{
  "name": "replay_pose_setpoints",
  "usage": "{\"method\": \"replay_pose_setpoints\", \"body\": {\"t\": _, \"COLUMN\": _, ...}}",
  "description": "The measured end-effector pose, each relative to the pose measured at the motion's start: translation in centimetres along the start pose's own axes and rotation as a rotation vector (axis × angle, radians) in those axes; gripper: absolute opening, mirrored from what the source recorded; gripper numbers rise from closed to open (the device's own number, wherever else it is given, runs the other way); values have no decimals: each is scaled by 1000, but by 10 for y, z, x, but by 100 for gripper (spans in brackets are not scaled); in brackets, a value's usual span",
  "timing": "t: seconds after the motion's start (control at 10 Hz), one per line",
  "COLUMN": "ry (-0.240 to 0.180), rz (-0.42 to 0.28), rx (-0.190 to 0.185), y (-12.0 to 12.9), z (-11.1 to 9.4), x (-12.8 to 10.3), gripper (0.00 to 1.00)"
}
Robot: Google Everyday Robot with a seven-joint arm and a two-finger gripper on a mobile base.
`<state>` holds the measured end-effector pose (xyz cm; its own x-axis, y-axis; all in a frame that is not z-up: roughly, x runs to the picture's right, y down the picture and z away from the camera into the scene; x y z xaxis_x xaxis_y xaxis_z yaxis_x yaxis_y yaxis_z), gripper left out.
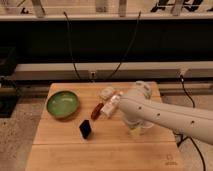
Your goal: Knock the eraser over
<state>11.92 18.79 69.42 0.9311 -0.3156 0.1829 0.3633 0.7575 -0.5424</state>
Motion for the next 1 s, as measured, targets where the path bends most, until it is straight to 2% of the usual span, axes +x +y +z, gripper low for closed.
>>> {"method": "replay_pose_setpoints", "body": {"t": 0.4, "ry": -8, "rz": -61, "rx": -5, "y": -12, "z": 5, "x": -40, "gripper": 80}}
{"method": "replay_pose_setpoints", "body": {"t": 0.7, "ry": -11, "rz": -118, "rx": -15, "y": -10, "z": 11, "x": -48, "gripper": 80}}
{"method": "replay_pose_setpoints", "body": {"t": 0.8, "ry": -12, "rz": -130, "rx": -18, "y": -9, "z": 14, "x": -50, "gripper": 73}}
{"method": "replay_pose_setpoints", "body": {"t": 0.9, "ry": -15, "rz": -135, "rx": -17, "y": -12, "z": 16, "x": -59, "gripper": 64}}
{"method": "replay_pose_setpoints", "body": {"t": 1.0, "ry": -18, "rz": -145, "rx": -17, "y": -16, "z": 17, "x": -69, "gripper": 58}}
